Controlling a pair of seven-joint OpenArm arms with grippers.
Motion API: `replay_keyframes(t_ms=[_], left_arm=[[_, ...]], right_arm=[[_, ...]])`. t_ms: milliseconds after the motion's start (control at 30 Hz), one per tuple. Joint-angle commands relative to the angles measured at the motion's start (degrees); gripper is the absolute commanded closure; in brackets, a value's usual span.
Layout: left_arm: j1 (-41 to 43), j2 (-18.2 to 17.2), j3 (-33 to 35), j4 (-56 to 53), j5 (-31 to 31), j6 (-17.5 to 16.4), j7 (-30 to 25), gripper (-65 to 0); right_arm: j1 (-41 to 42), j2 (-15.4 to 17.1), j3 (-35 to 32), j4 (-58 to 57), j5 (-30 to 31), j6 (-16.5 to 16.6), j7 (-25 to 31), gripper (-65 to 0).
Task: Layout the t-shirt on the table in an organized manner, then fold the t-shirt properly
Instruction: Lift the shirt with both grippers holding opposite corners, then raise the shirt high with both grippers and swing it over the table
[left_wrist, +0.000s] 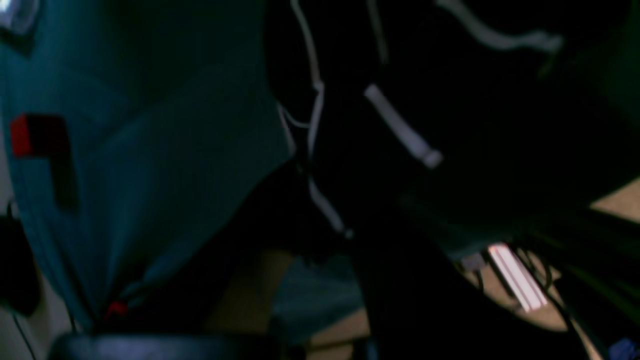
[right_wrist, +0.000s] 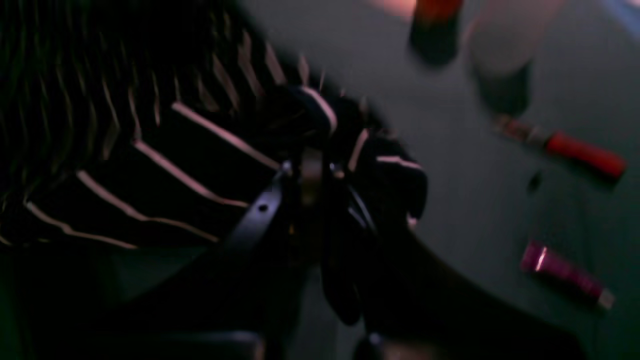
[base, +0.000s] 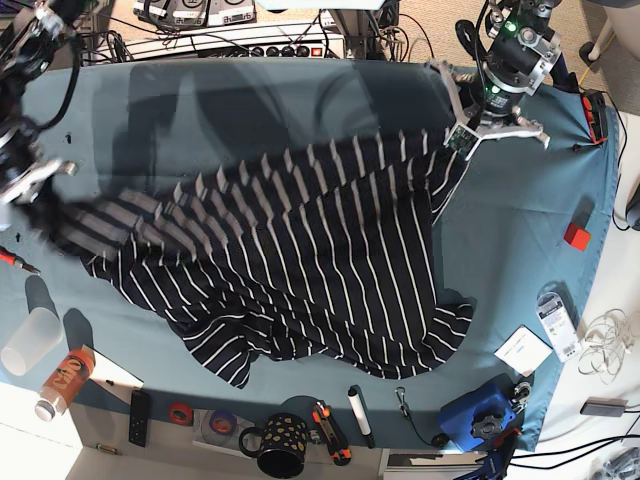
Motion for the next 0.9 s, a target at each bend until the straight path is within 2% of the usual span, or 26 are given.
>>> replay_keyframes(t_ms=[0,100,167,267,400,533,633,733,867], left_arm=[[-1.46,-0.31,-0.17,0.98,0.46,0.42,-1.51,0.0],[-6.58,-0.31,-0.17,0.98,0.31,0.44,-2.29,0.0],[-10.56,-0.31,-0.17,0.98,-0.9,0.42,-4.5,0.0],[-15.98,-0.31,-0.17,0.92,-3.52,0.02,-7.41,0.0],[-23.34,-0.28,-0.17,-1.68,-3.63,-0.87,-9.14,0.0],[-32.65,-0.31,-0.17,-11.04,-3.91,-0.96,-10.99,0.0],[-41.72,-0.31,-0.17,-20.76,-6.03,-1.86,-11.13,0.0],[-51.12,-0.28,-0.15,-30.14,-9.03,-2.78,-11.34,0.0],[-64.11,0.24,-0.17,-43.04,-12.31,-2.91,-14.32,0.0]], right_arm=[[1.97,1.31,0.22,0.96,1.46,-0.16,1.84,0.0],[5.86,1.31,-0.92,0.94,1.33,-0.16,1.97,0.0],[8.13,1.31,-2.51,0.9,-0.81,-0.16,2.99,0.0],[11.08,1.31,-6.84,0.85,-7.3,-0.39,6.73,0.0],[16.98,1.31,-14.84,-3.06,-16.74,-2.6,11.45,0.0],[26.56,1.31,-20.7,-13.11,-19.71,-3.19,13.99,0.0],[35.89,1.31,-23.12,-22.21,-20.33,-3.17,14.99,0.0],[45.86,1.31,-24.92,-31.93,-23.52,-3.19,16.85,0.0],[59.23,1.33,-28.2,-46.84,-27.21,-4.02,20.2,0.0]])
